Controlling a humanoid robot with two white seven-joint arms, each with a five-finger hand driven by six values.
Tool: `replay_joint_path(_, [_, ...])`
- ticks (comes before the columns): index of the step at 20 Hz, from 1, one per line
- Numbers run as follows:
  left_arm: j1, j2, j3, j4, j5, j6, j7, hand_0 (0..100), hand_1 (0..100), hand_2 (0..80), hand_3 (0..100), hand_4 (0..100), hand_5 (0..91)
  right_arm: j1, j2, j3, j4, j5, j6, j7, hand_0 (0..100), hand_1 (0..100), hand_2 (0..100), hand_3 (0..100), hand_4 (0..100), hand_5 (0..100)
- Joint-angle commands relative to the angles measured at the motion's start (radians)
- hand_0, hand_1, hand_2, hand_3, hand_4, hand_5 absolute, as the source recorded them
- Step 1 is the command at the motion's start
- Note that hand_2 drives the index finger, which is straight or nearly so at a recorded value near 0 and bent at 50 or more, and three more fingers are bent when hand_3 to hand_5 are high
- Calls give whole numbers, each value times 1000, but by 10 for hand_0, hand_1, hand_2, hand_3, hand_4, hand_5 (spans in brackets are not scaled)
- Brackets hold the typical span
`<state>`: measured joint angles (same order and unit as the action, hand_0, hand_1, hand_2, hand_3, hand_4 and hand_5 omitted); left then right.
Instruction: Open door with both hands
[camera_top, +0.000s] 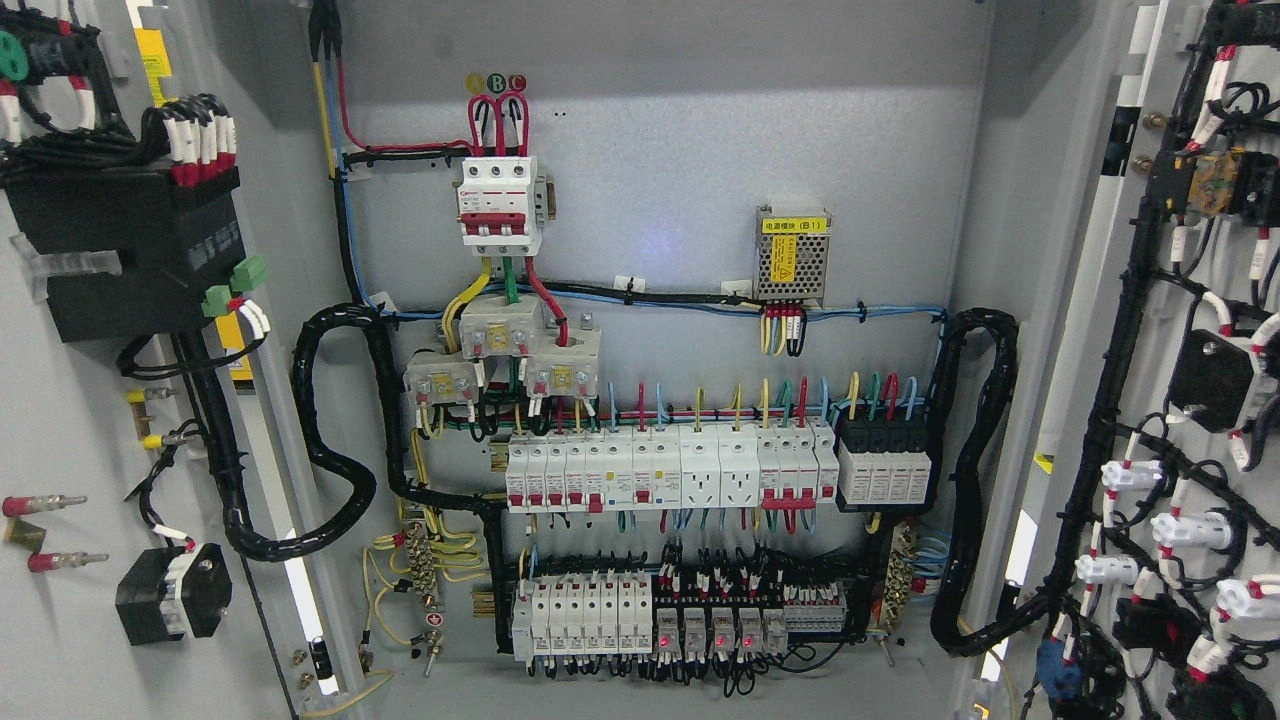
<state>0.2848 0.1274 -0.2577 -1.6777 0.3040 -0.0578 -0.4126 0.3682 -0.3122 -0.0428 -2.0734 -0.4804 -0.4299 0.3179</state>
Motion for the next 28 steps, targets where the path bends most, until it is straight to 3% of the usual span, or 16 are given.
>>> replay_joint_path(1, [8,29,132,-393,3,-16,-23,0,0,0,0,0,0,9,-39,-146,-22,-41,-10,1,201,123,0,0,0,0])
replay_joint_path(5, [28,38,212,-401,9,-54,-172,0,0,0,0,0,0,6,-56,-147,-22,-41,-10,1,201,123,0,0,0,0])
replay_joint_path(6, [39,38,215,-402,9,-81,-182,0,0,0,0,0,0,3,-57,-156,-22,-41,-9,1,201,123,0,0,0,0])
replay_joint_path(10, [123,38,219,-404,7,-218,-181,0,0,0,0,0,0,1,-53,-175,-22,-41,-10,1,201,123,0,0,0,0])
replay_joint_path(16, [231,34,328,-402,6,-355,-181,0,0,0,0,0,0,3,-47,-187,-20,-43,-9,1,201,123,0,0,0,0])
replay_joint_path(28, [211,14,440,-350,14,-339,-181,0,0,0,0,0,0,46,-36,-190,-20,-101,-26,3,202,122,0,0,0,0])
